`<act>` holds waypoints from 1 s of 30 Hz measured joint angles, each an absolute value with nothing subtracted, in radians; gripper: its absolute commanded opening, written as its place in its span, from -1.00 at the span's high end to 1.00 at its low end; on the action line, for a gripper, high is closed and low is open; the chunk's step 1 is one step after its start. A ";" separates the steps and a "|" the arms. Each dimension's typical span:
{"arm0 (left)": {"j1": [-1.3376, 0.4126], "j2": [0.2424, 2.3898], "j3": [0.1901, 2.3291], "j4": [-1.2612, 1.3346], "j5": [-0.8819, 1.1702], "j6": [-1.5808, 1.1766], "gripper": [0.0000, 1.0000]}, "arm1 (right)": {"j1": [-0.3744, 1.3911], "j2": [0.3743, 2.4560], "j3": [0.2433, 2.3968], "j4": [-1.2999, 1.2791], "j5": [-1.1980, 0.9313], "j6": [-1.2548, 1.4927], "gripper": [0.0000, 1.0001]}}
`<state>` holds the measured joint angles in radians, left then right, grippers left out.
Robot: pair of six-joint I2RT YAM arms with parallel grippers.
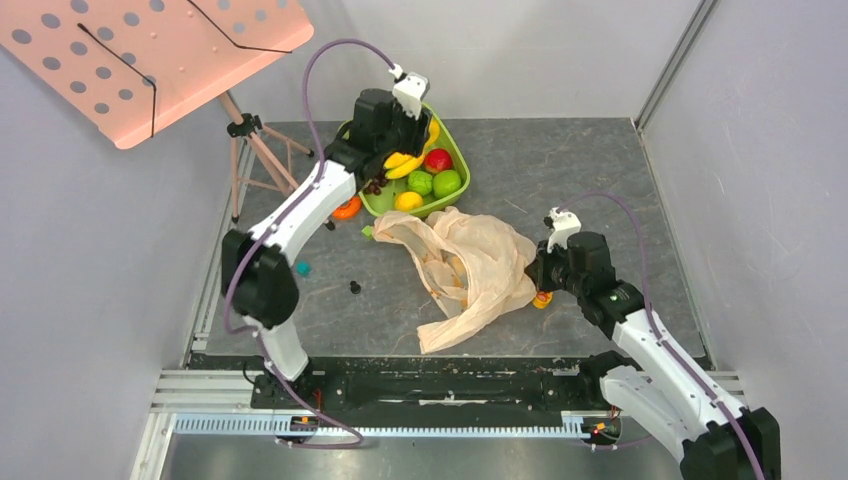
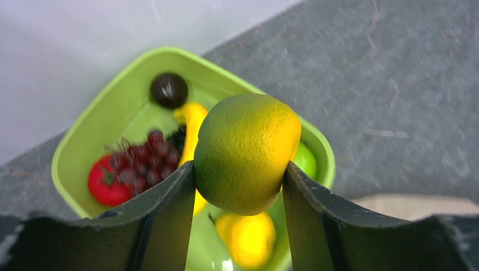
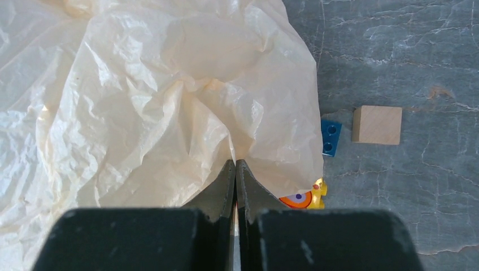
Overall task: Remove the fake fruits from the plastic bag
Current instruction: Place the fake fruit in the bin.
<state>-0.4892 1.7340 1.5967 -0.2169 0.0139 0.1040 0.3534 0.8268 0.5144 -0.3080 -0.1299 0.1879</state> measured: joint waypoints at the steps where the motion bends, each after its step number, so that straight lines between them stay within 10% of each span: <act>1: -0.474 1.785 1.647 -0.209 0.027 0.102 0.12 | 0.353 0.812 0.509 -0.313 -0.135 0.189 1.00; 17: -0.350 2.398 2.192 -0.157 0.051 0.094 0.09 | 0.353 0.813 0.489 -0.323 -0.168 0.190 1.00; 30: -0.331 2.470 2.244 -0.135 -0.064 0.095 -0.38 | 0.353 0.829 0.480 -0.302 -0.167 0.189 1.00</act>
<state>-0.3305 2.4699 2.2440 -0.1349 -0.0639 0.0948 0.3534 0.8288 0.4801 -0.3023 -0.1669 0.1894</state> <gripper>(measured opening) 0.620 0.005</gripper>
